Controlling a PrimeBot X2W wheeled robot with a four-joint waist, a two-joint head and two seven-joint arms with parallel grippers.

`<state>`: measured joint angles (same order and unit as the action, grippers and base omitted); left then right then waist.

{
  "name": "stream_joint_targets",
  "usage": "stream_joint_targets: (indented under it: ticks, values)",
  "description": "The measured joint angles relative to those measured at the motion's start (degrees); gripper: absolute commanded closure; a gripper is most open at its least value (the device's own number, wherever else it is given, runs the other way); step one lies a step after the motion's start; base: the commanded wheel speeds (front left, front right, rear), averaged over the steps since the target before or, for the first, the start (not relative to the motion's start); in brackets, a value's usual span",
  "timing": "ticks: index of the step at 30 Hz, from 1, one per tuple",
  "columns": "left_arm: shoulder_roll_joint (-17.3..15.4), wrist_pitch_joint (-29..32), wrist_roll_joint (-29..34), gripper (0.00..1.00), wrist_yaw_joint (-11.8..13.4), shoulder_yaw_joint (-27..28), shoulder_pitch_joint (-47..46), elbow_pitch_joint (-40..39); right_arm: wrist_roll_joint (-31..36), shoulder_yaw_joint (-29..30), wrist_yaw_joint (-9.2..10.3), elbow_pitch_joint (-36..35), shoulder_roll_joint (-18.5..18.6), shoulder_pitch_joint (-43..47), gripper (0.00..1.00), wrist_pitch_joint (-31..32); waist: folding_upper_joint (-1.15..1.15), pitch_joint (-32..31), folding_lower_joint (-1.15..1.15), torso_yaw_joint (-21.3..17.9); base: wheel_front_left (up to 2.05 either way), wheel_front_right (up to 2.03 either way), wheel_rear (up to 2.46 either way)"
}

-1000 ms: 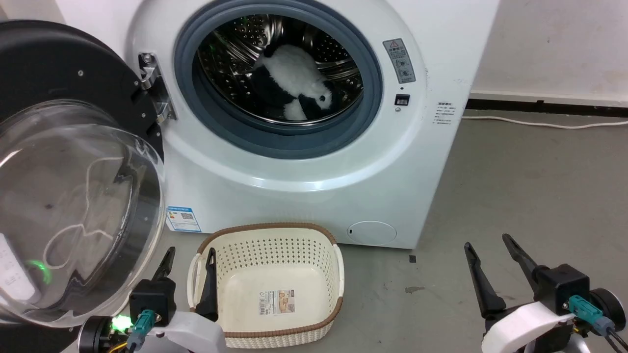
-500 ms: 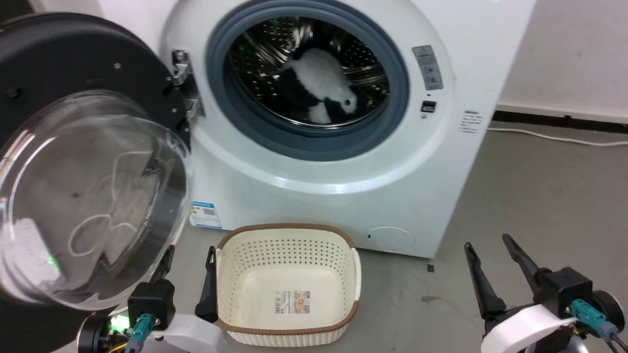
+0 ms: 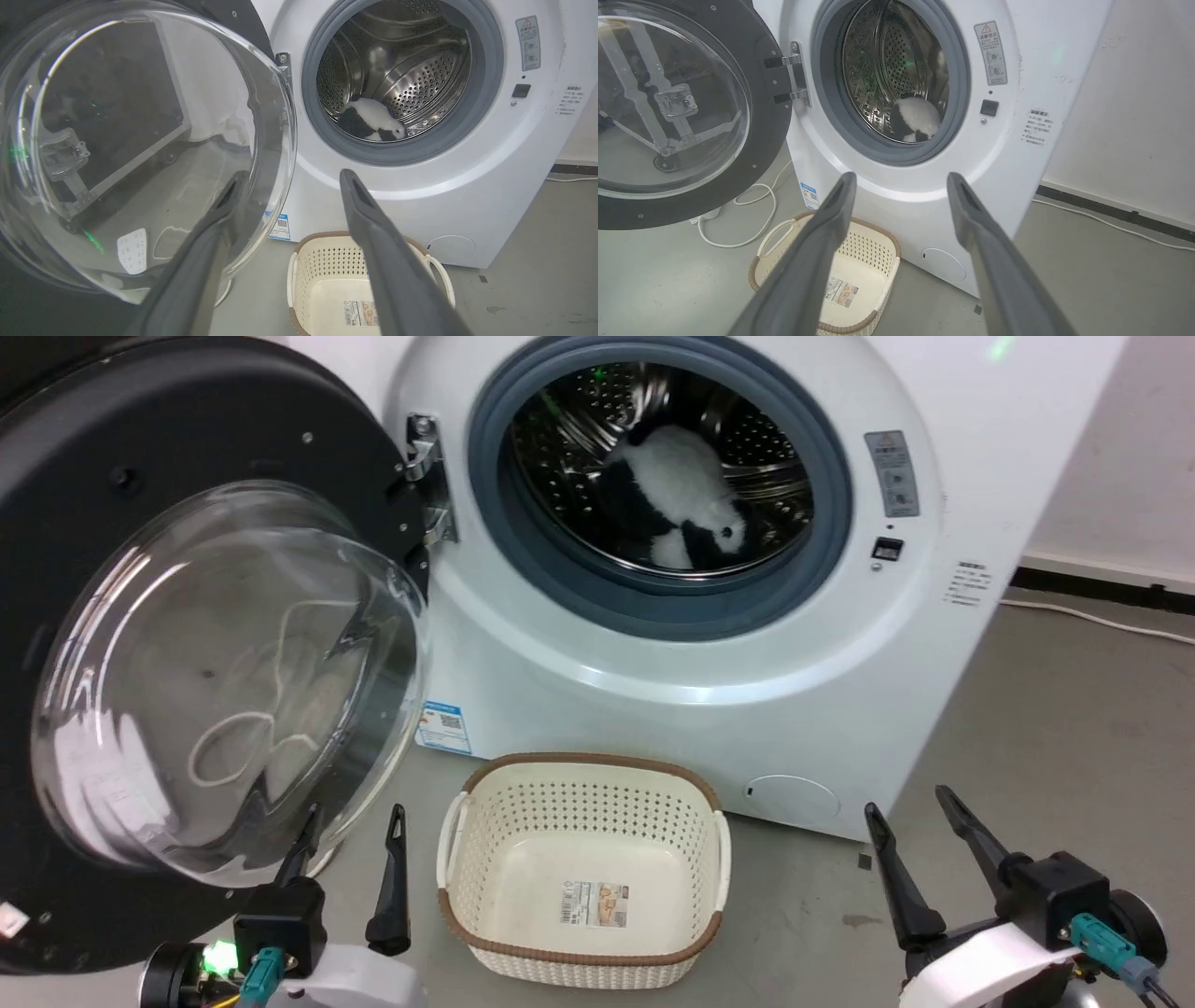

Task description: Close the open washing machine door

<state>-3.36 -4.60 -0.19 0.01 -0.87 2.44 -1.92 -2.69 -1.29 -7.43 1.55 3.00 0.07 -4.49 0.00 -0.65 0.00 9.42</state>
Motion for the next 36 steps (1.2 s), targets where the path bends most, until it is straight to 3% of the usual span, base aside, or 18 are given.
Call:
stream_joint_targets:
  ticks: [36]
  values:
    - [-0.03, -4.44, -1.51, 0.0, 0.83, 0.79, 2.81, -1.34, -1.78, -3.88, 0.0, 2.8, -0.01, -0.56, 0.0, -4.59, 0.0, -0.55, 0.0, 8.62, 0.0, 0.0, 0.0]
